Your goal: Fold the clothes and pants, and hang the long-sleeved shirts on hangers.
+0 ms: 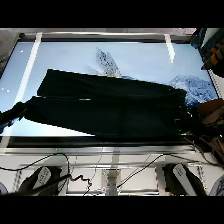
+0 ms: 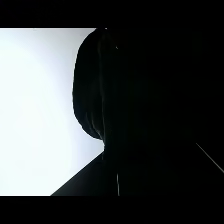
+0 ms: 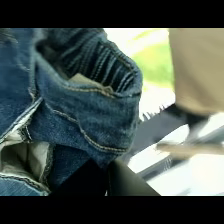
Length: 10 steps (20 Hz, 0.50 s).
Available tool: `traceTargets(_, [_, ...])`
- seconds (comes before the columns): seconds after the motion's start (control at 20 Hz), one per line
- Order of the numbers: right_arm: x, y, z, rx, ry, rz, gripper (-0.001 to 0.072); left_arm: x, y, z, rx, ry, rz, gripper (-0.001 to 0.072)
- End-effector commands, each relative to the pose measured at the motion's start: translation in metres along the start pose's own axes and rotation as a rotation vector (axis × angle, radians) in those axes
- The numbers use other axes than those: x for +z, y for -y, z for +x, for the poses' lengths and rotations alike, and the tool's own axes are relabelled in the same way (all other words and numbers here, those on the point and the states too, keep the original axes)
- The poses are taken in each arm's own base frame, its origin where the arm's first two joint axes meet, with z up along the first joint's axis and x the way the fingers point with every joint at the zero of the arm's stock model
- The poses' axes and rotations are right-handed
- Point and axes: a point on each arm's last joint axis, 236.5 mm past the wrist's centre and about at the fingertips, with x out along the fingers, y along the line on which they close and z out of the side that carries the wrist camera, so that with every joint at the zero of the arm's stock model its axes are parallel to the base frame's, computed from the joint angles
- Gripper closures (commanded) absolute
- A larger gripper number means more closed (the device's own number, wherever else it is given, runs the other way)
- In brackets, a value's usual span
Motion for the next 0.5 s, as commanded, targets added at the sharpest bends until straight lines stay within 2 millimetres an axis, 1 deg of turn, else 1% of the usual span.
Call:
traceTargets(0.0, [-0.025, 0.01, -0.047, -0.098, 0.053, -0.019, 0.064, 0.015, -0.011, -0.029, 0.061, 0.057, 0.036, 0.0684])
traceTargets(0.05, [-0.029, 0.01, -0.058, -0.112, 0.081, -0.033, 0.064, 0.019, -0.015, -0.037, 0.084, 0.077, 0.057, 0.0685])
traceTargets(0.1, [-0.031, 0.011, -0.065, -0.122, 0.108, -0.008, 0.0639, 0.022, -0.02, -0.043, 0.109, 0.093, 0.08, 0.0685])
traceTargets(0.2, [-0.03, 0.001, -0.072, -0.087, 0.15, 0.049, 0.064, 0.028, -0.026, -0.054, 0.146, 0.123, 0.113, 0.0685])
traceTargets(0.25, [-0.028, -0.009, -0.073, -0.044, 0.161, 0.072, 0.064, 0.032, -0.026, -0.056, 0.149, 0.142, 0.114, 0.0685])
traceTargets(0.35, [-0.017, -0.04, -0.078, 0.09, 0.197, 0.097, 0.0639, 0.047, -0.024, -0.058, 0.145, 0.209, 0.099, 0.0685])
traceTargets(0.45, [0.002, -0.07, -0.092, 0.22, 0.275, 0.118, 0.0639, 0.073, -0.02, -0.064, 0.128, 0.326, 0.057, 0.0687])
